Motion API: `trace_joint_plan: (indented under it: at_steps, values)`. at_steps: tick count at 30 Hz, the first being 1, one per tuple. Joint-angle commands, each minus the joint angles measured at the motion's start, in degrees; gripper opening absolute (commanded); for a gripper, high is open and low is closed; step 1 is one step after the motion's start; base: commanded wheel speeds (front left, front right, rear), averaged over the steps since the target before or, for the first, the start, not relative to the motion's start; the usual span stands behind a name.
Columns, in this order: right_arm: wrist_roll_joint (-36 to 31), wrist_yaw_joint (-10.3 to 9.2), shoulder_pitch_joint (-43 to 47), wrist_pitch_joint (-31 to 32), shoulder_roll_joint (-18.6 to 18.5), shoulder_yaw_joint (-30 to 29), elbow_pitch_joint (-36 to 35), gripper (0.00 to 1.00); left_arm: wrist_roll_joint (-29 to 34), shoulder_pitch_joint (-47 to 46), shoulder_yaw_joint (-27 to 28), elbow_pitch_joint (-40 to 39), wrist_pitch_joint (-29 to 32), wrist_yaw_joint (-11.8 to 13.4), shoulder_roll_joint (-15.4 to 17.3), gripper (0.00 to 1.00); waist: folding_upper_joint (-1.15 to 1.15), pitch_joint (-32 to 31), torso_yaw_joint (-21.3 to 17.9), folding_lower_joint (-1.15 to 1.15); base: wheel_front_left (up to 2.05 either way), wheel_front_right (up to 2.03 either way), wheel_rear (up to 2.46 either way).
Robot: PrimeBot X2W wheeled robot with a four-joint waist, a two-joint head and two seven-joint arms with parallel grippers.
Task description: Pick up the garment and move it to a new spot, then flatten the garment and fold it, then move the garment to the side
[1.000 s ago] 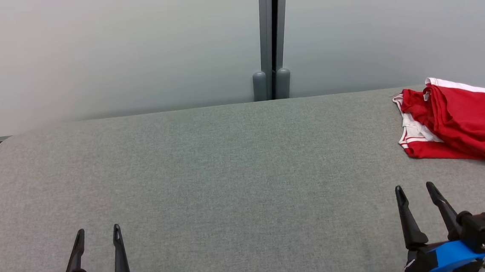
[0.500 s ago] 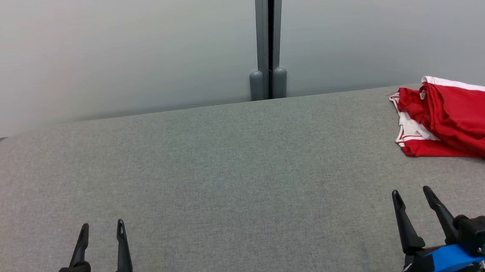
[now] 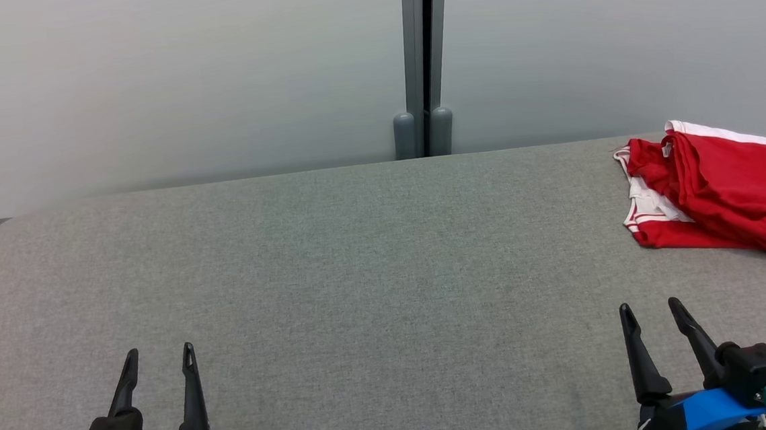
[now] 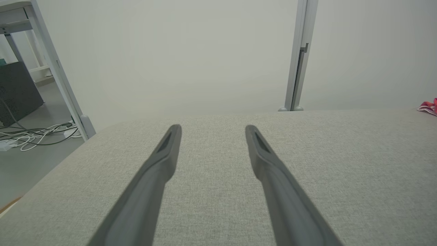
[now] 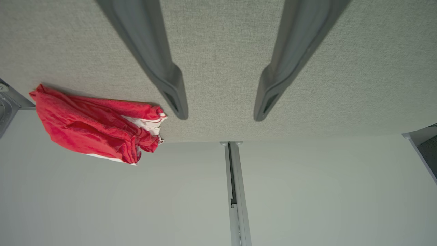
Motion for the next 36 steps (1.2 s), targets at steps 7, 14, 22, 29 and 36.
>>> trace_joint_plan:
  at_steps: [7,14,22,29,36]
  values:
    - [0.0,0.01,0.6,0.2,0.2,0.0,0.1,1.0,-0.3,-1.1,-0.5,0.2,-0.2,0.5,0.5,1.0,0.0,-0.2,-0.1,0.0,0.0,0.0,0.0]
    - [0.0,0.0,0.0,0.2,0.1,0.1,0.2,0.0,-0.3,0.0,-0.3,0.4,0.0,0.6,0.3,0.0,0.0,-0.2,0.0,0.0,0.0,0.0,0.0]
    - [5.2,0.0,-0.4,2.0,0.2,-0.6,2.5,0.0,-5.3,0.3,0.9,2.3,1.7,-0.2,-1.2,0.0,0.0,-0.2,0.0,0.0,0.0,0.0,0.0]
    - [13.2,0.0,-0.8,3.5,0.2,-0.7,2.0,0.0,-12.8,-0.4,2.0,1.7,3.6,-1.2,-1.8,0.0,0.0,-0.1,0.0,0.0,0.0,0.0,0.0]
    - [20.5,0.0,-1.2,4.9,0.2,-0.8,1.6,0.0,-19.7,-1.1,3.1,1.2,5.2,-2.1,-2.4,0.0,0.0,0.0,0.1,0.0,0.0,0.0,0.0]
